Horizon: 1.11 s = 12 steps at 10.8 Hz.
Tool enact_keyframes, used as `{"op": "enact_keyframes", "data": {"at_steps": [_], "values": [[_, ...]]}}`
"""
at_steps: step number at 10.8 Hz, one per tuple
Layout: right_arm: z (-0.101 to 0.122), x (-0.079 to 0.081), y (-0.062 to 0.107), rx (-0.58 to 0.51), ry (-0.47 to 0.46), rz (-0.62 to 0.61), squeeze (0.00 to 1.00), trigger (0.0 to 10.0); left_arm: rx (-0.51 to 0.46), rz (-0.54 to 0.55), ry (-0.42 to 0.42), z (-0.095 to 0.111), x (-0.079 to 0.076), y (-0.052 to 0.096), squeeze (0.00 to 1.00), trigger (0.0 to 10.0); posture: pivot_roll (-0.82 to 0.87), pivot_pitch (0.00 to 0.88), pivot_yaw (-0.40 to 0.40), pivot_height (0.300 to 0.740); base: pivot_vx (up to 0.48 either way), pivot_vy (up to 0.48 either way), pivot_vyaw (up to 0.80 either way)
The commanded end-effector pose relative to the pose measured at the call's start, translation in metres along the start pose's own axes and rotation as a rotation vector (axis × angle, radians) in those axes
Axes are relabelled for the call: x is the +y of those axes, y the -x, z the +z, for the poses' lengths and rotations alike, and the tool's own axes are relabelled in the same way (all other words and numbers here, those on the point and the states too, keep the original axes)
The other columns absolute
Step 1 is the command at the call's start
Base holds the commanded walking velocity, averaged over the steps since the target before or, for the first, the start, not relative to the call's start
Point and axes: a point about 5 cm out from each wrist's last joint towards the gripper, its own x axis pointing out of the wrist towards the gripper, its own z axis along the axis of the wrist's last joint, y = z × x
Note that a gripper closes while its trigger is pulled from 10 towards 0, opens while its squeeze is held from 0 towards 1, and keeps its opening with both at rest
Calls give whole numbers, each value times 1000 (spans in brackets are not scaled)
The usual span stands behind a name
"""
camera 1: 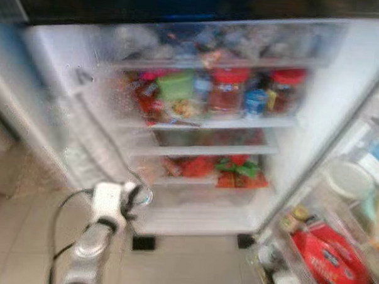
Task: Restocking fridge
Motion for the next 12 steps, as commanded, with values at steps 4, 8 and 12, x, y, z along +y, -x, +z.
{"op": "enact_keyframes", "data": {"at_steps": [4,8,12], "values": [[-16,-3,3,54,-1,-2,0,10000,-25,-51,7,6,-12,-4,0,10000,-97,74,24,740,311,0,0],[-17,4,4,54,-7,17,0,10000,-16,-77,10,6,-16,-4,0,10000,-101,75,26,740,238,0,0],[-13,16,6,30,-45,74,0,10000,-85,-23,-21,17,-16,-2,0,10000,-101,75,27,740,0,0,0]]}}
